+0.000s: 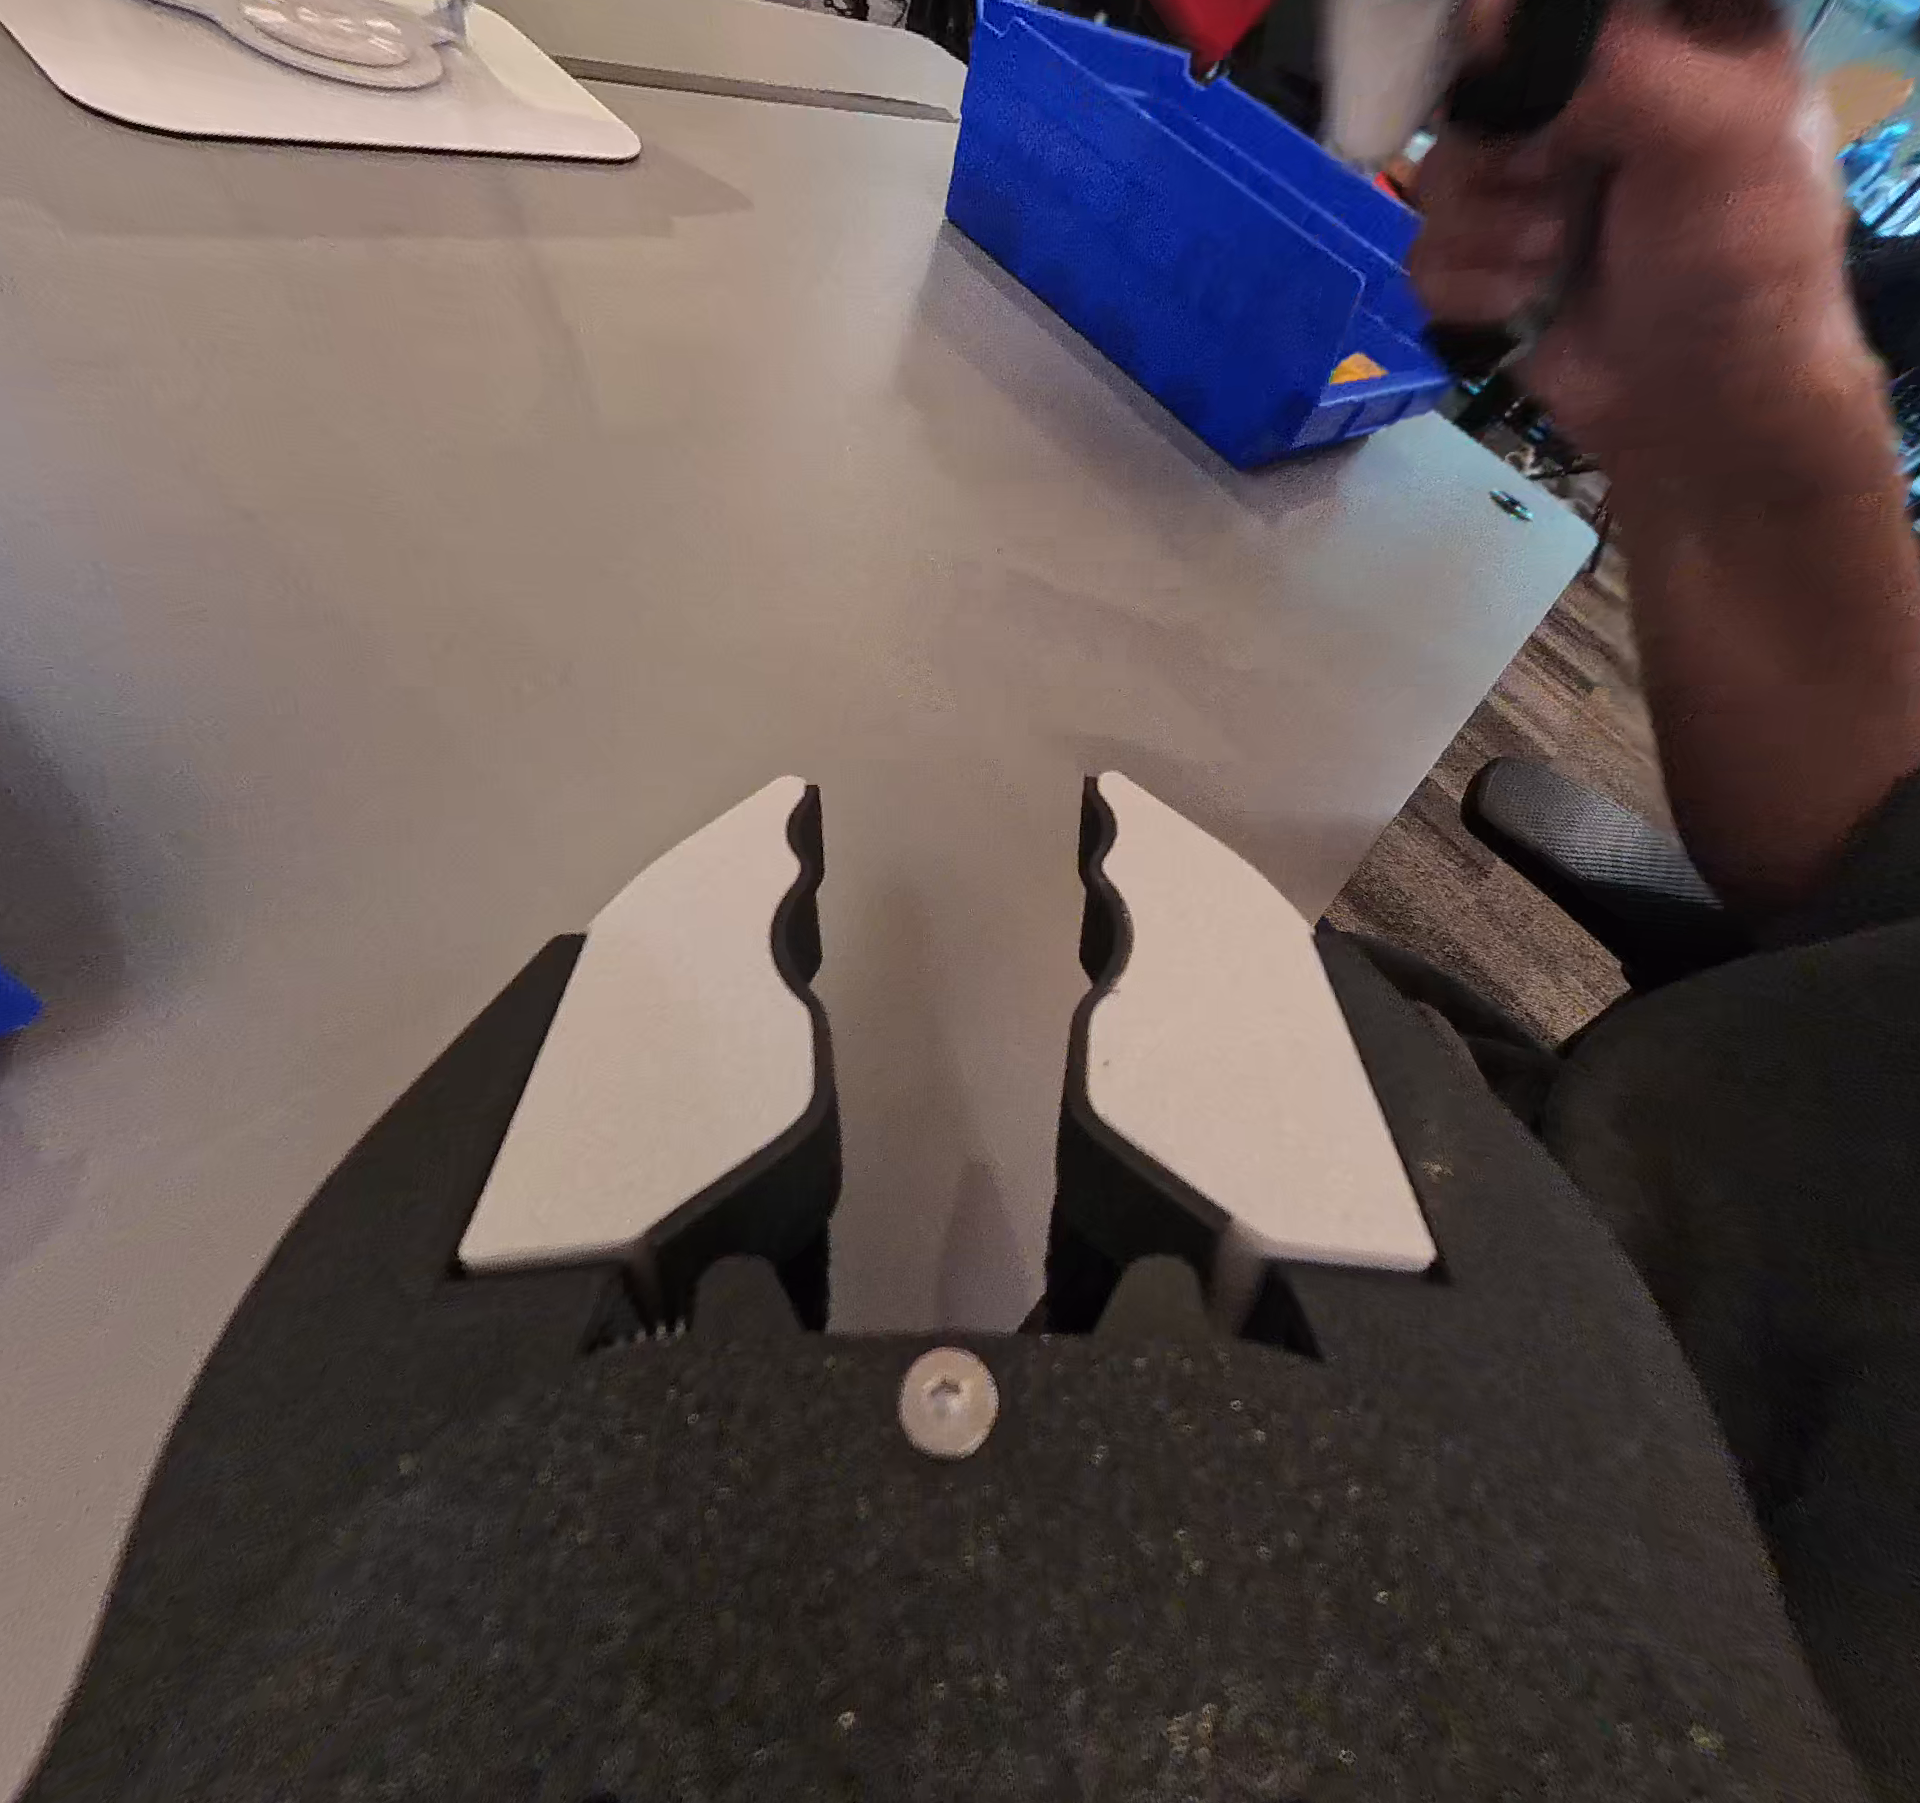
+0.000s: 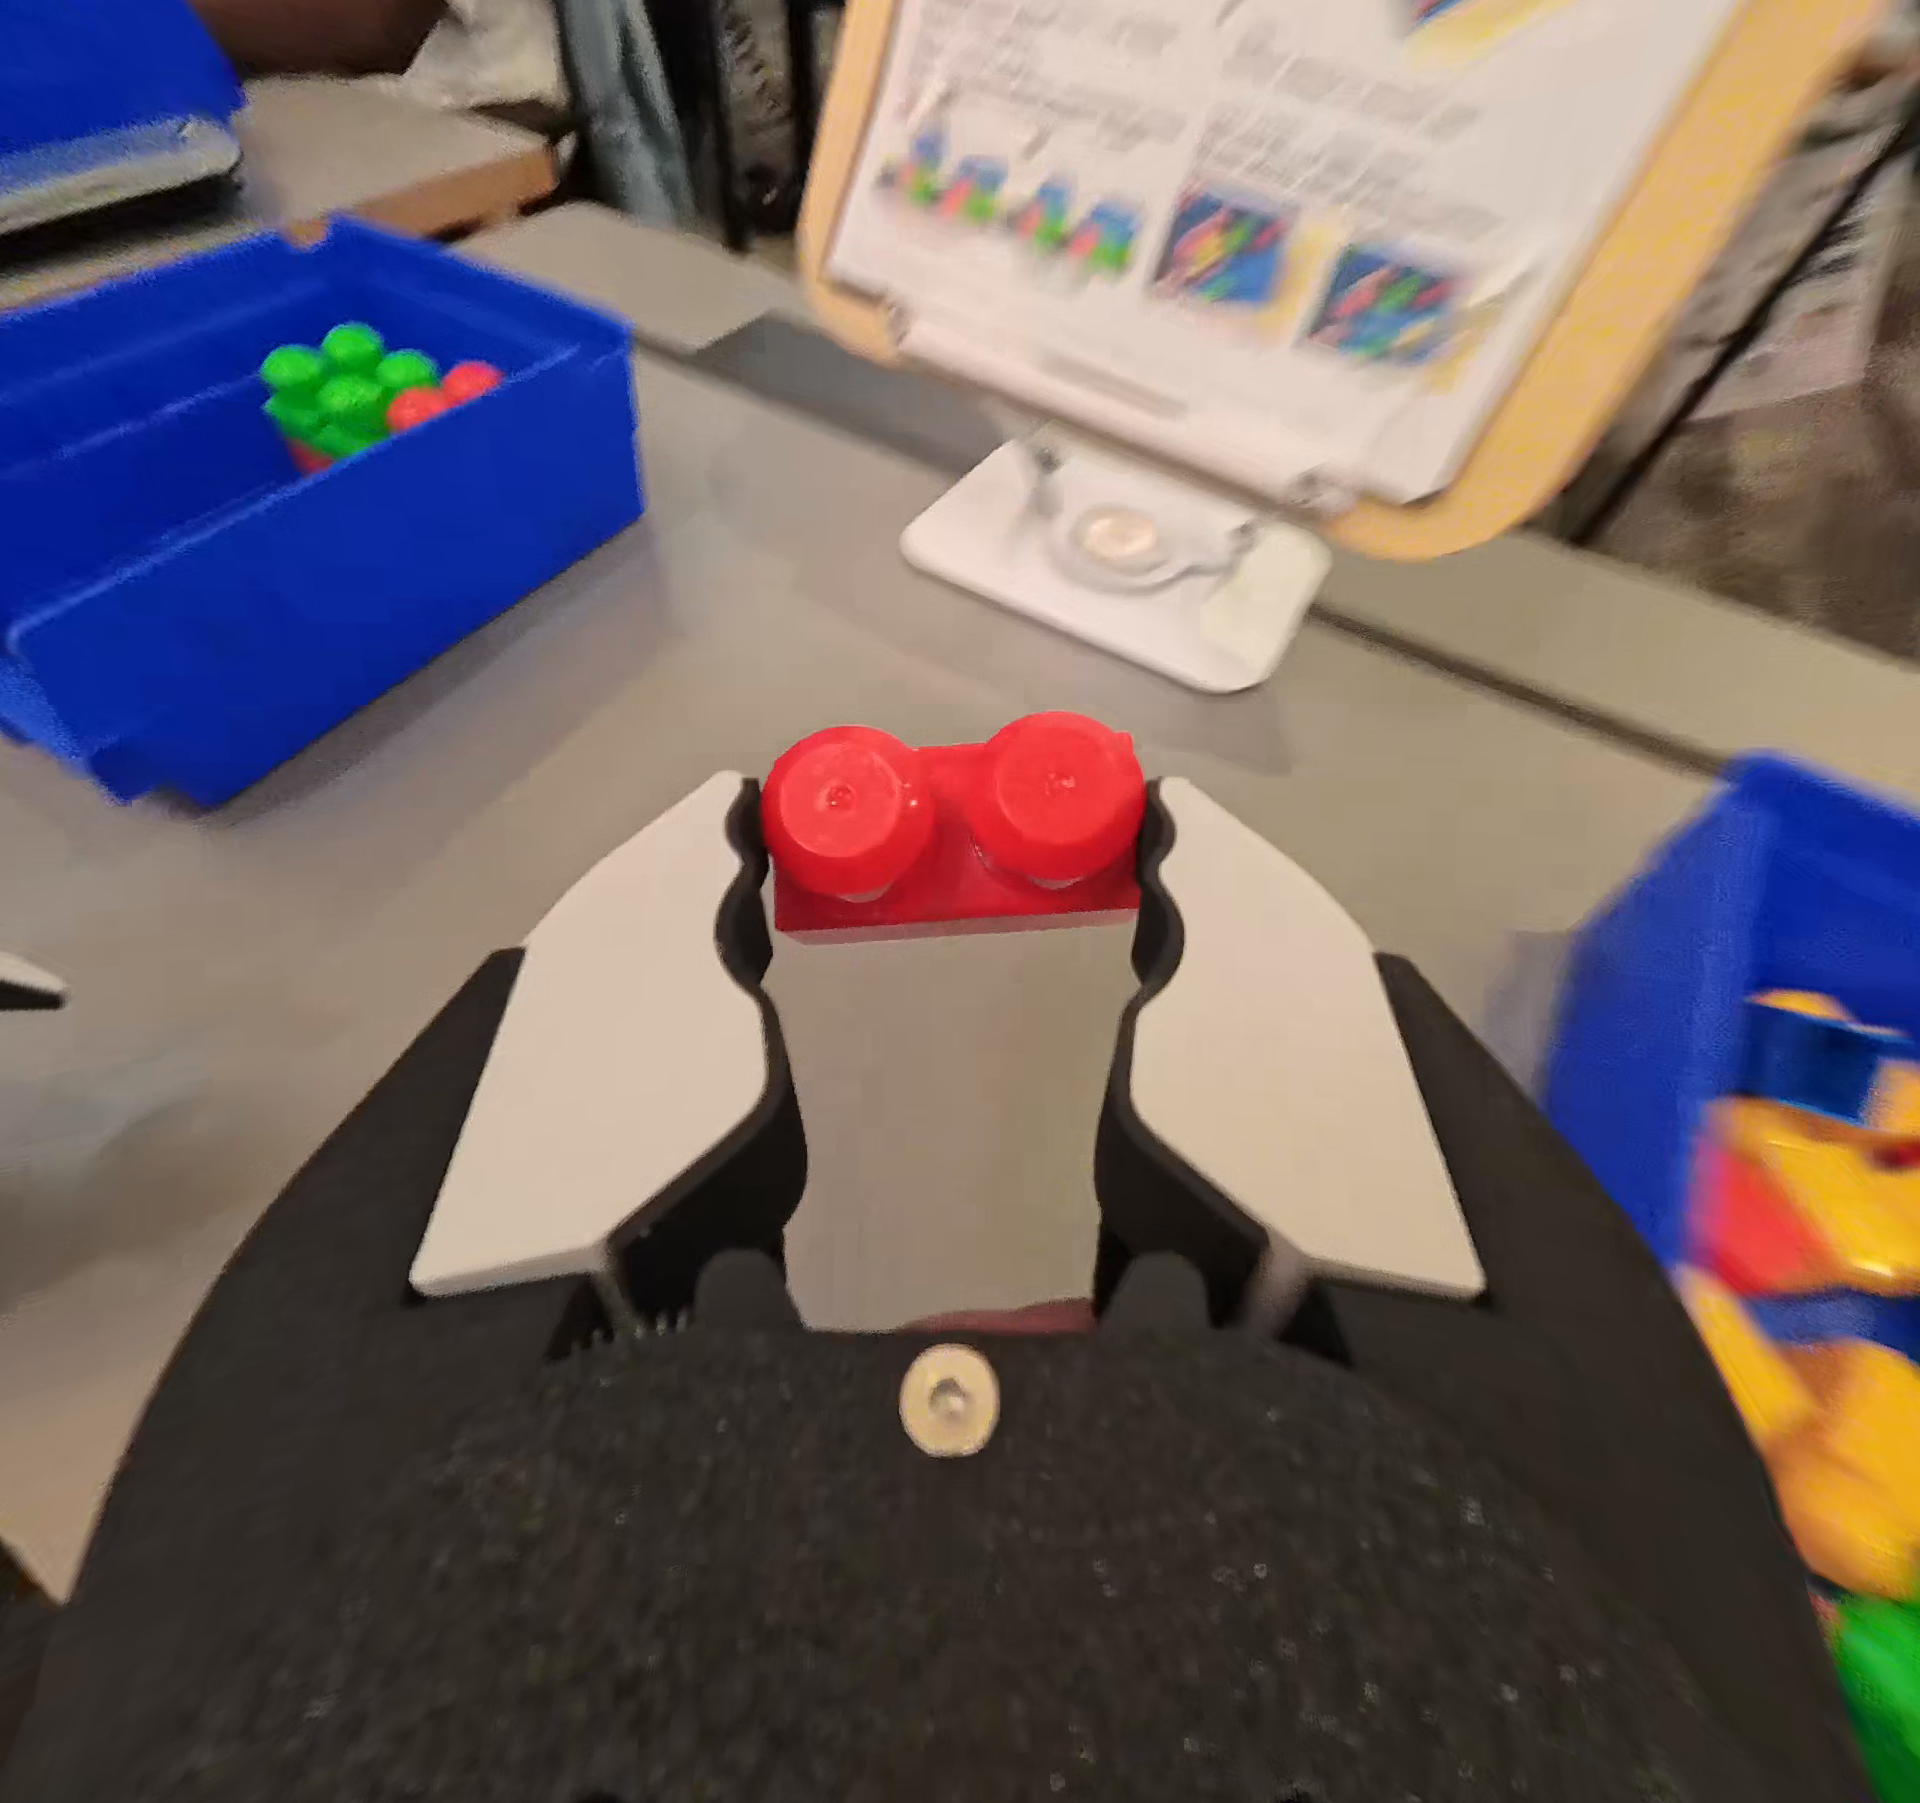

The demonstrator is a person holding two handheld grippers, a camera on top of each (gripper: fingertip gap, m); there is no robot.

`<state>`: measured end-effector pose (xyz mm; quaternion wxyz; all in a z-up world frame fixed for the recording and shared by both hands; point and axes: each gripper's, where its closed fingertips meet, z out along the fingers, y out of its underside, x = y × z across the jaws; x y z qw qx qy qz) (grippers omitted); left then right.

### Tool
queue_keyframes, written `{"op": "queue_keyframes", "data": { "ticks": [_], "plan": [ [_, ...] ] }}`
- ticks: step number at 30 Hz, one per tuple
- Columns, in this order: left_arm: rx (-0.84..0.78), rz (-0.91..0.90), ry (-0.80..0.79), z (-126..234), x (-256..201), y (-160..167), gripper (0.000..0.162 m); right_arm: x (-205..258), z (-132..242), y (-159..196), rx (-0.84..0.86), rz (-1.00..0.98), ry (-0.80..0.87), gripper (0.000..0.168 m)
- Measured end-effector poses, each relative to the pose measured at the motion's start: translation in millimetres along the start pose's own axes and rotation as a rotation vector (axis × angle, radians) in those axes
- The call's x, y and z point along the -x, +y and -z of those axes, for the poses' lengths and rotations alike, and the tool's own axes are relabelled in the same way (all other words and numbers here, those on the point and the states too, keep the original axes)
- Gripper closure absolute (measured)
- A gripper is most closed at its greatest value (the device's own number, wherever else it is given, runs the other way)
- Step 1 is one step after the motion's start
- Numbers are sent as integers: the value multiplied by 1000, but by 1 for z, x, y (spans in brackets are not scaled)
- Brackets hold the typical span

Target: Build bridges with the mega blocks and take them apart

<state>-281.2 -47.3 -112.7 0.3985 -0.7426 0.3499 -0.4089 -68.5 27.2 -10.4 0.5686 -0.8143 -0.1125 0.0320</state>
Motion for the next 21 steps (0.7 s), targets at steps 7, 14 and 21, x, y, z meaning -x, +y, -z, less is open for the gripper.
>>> {"op": "queue_keyframes", "data": {
  "ticks": [7,14,21],
  "plan": [
    [14,-48,-9,-5,2,-5,115,-164,108,-46,2,78,347,100],
    [52,-80,13,-10,-5,-2,115,-292,66,36,542,150,285,100],
    [72,-122,16,-17,-11,-2,115,-336,21,141,1101,392,135,100]
  ]
}}
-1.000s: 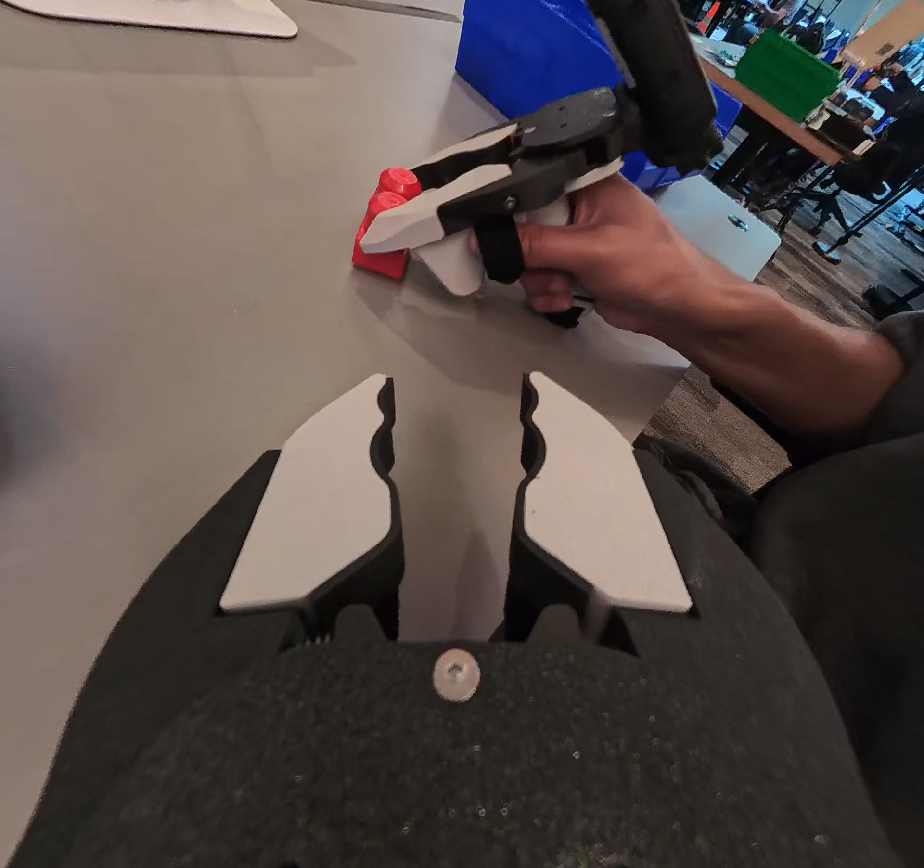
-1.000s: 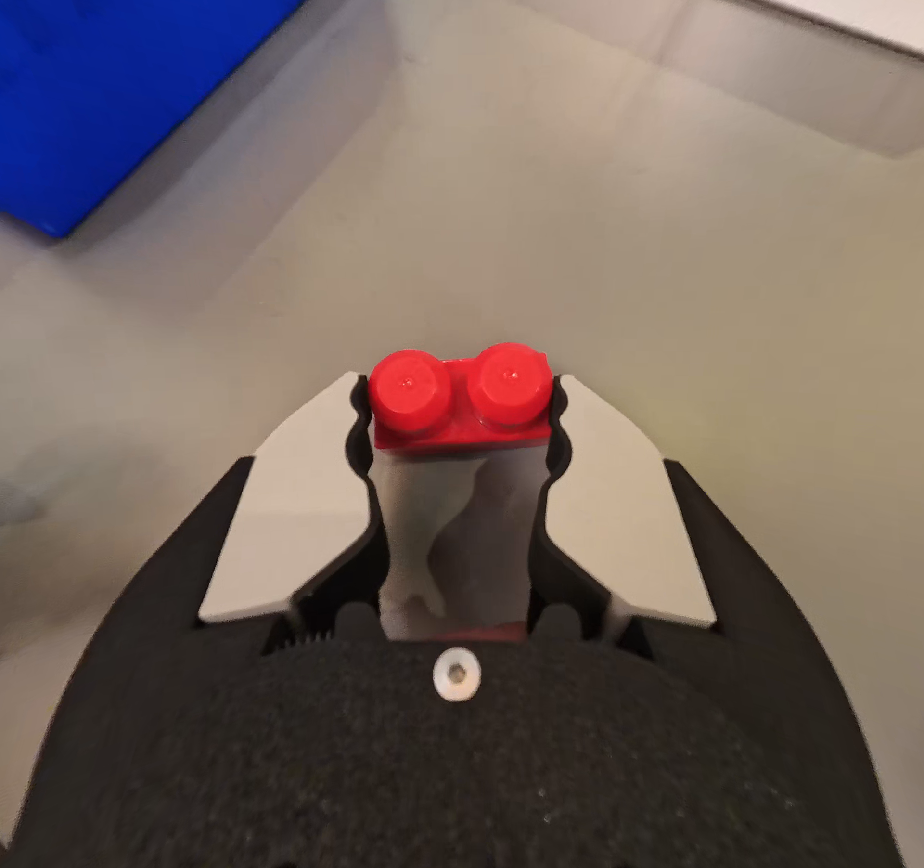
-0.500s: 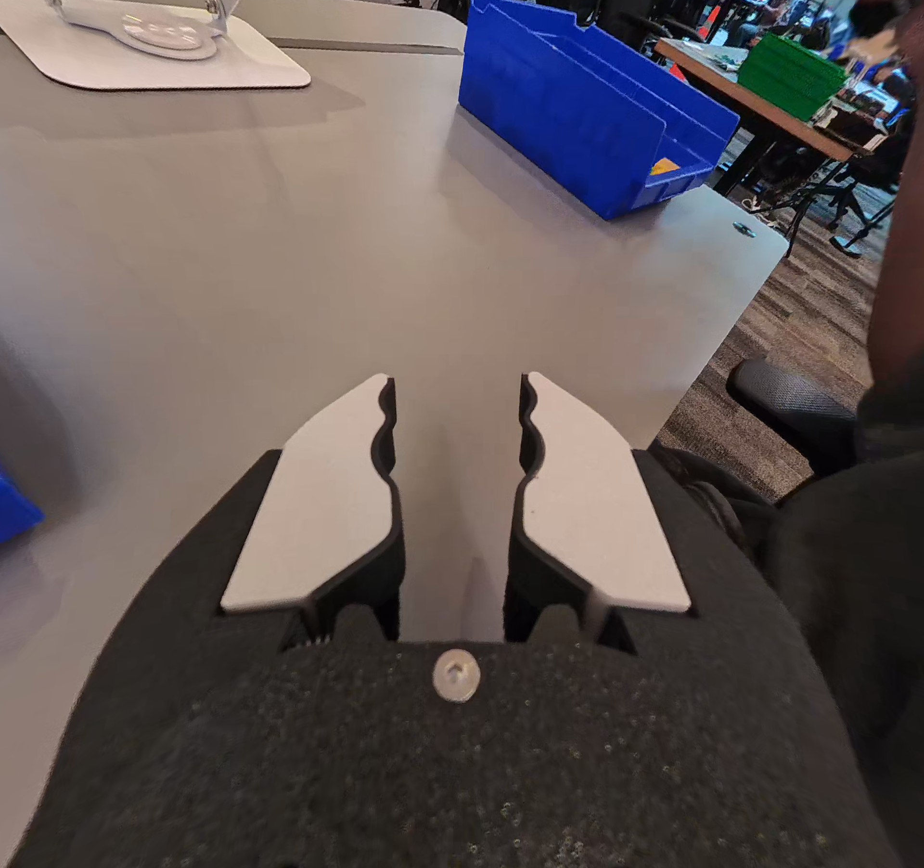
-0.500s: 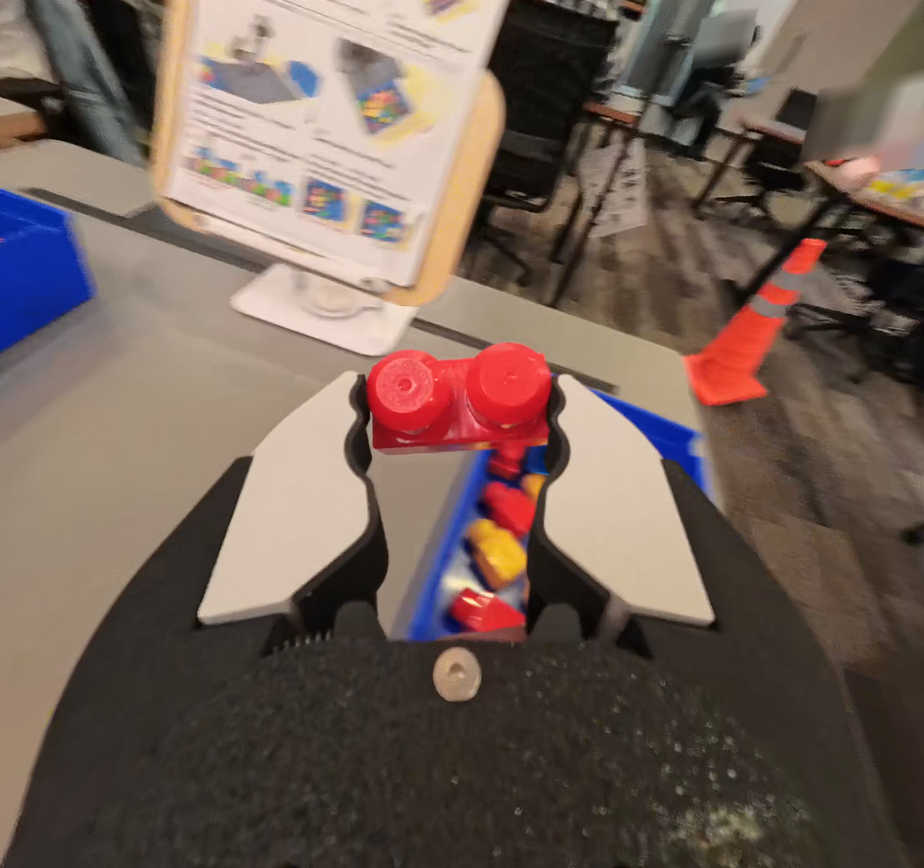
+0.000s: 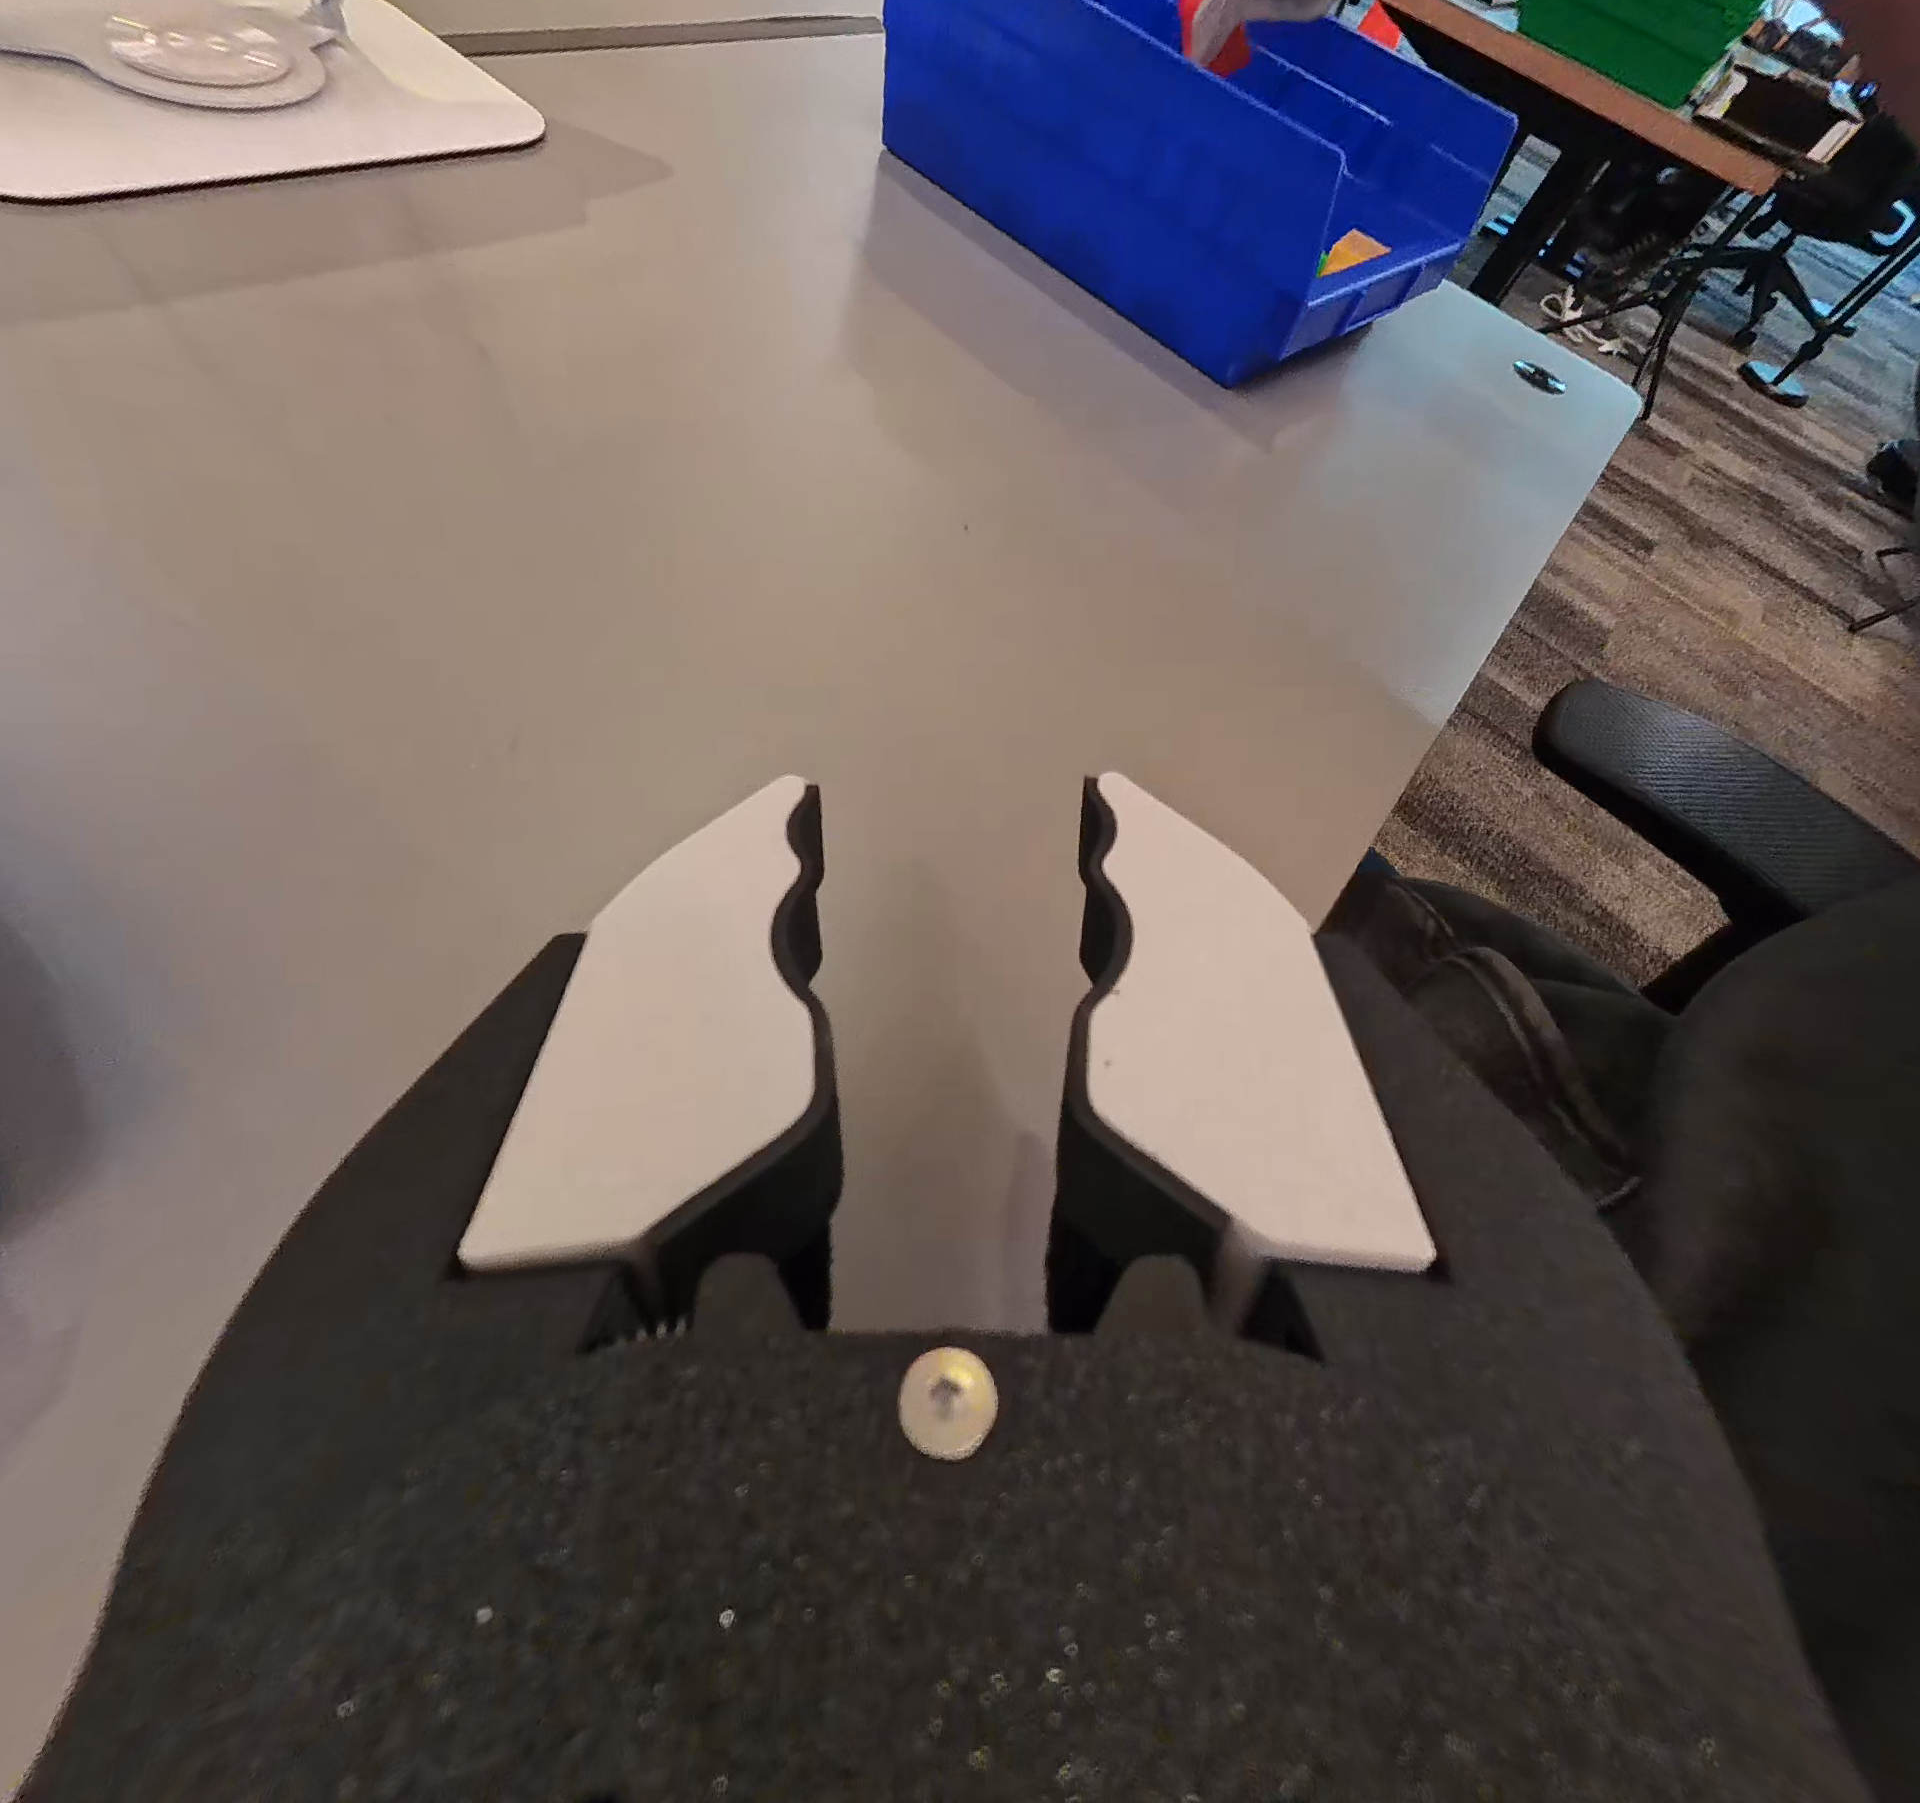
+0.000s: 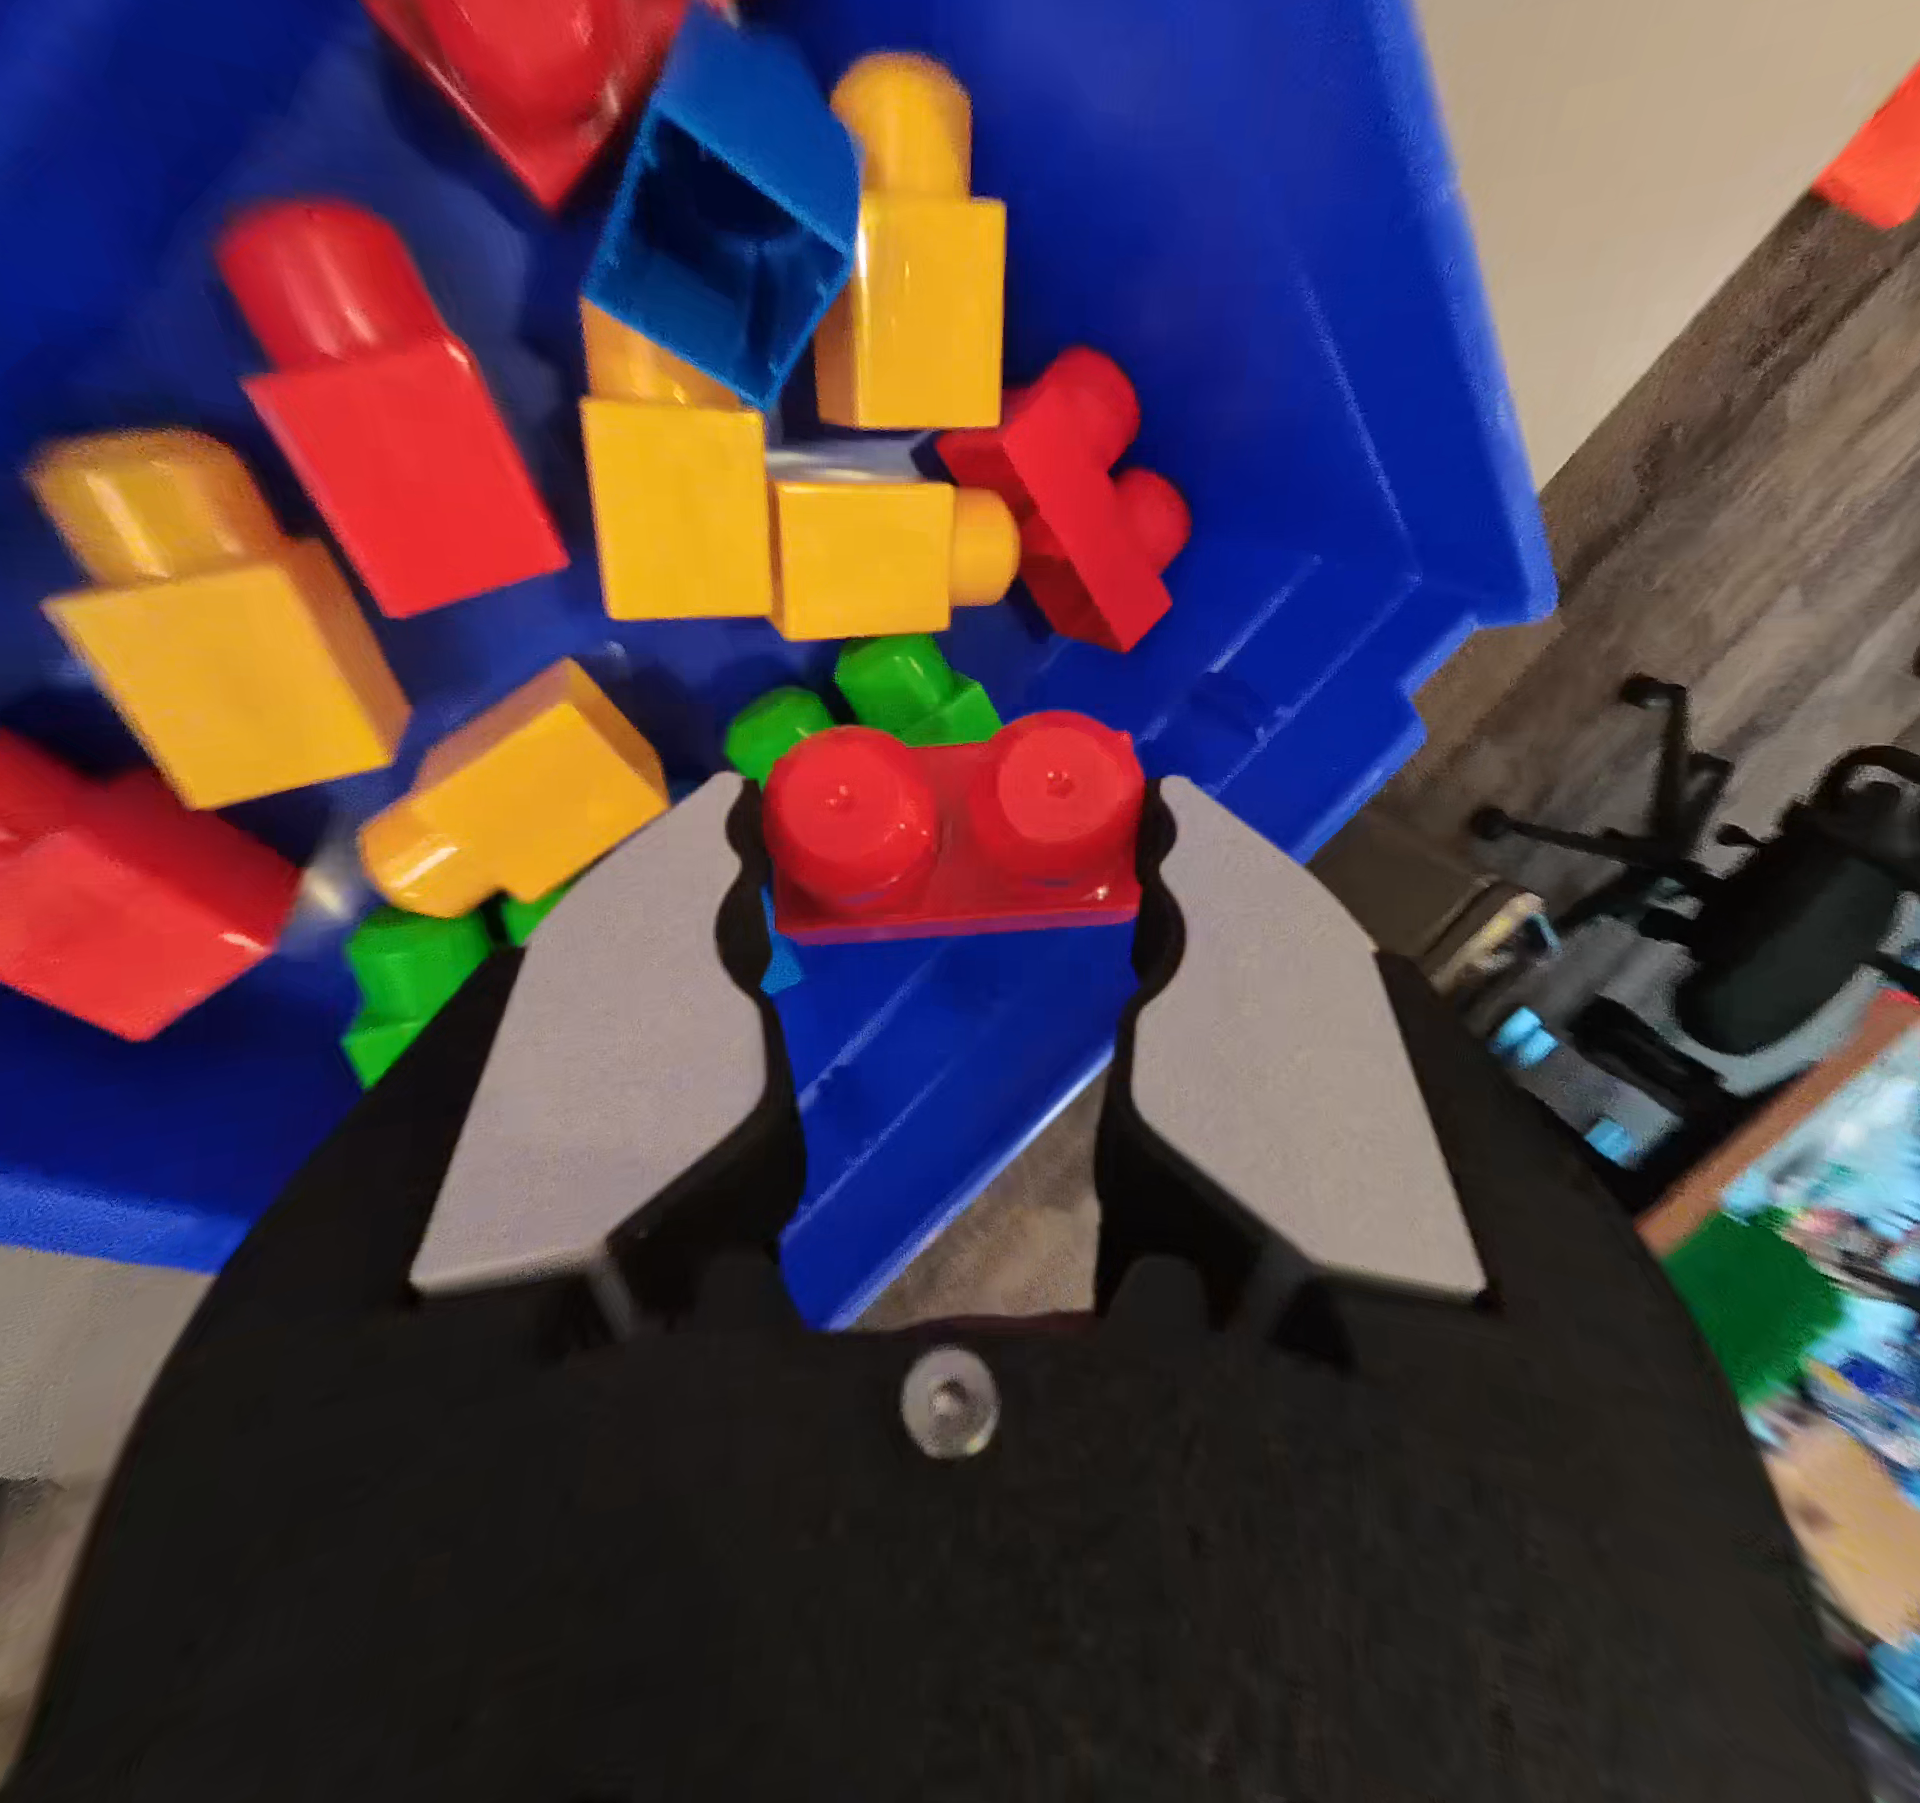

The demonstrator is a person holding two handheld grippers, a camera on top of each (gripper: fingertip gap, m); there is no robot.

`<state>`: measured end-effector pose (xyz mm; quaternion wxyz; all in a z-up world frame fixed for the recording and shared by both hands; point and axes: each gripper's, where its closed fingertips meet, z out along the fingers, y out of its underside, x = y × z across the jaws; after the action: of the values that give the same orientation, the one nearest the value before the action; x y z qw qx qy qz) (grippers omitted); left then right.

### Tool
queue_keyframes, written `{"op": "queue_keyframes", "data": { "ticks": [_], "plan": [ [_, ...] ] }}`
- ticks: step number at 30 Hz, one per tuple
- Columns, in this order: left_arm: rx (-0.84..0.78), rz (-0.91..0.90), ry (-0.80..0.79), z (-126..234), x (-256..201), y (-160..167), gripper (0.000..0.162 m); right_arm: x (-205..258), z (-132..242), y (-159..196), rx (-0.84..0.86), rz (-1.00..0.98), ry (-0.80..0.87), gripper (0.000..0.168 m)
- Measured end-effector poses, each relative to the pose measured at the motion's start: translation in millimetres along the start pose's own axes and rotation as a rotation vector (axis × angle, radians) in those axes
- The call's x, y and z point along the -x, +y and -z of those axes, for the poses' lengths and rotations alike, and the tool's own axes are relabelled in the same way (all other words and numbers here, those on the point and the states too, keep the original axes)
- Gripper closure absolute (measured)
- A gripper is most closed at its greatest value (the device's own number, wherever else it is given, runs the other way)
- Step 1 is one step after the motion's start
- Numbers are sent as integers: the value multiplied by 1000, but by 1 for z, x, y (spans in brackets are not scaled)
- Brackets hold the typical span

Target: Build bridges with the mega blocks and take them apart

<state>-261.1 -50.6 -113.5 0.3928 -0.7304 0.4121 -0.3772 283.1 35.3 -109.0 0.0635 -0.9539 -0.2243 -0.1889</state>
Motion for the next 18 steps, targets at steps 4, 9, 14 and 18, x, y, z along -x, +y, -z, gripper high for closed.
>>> {"op": "queue_keyframes", "data": {
  "ticks": [4,9,14,18],
  "plan": [
    [18,-11,4,-5,-2,4,115,-9,-26,1,209,184,60,100],
    [34,-13,11,-6,-4,8,115,-1,-54,-10,255,212,6,101],
    [43,-40,-11,-2,-4,11,115,-10,-12,-32,41,127,64,95],
    [28,-46,-50,4,3,9,115,15,115,-61,-494,-34,148,103]
  ]
}}
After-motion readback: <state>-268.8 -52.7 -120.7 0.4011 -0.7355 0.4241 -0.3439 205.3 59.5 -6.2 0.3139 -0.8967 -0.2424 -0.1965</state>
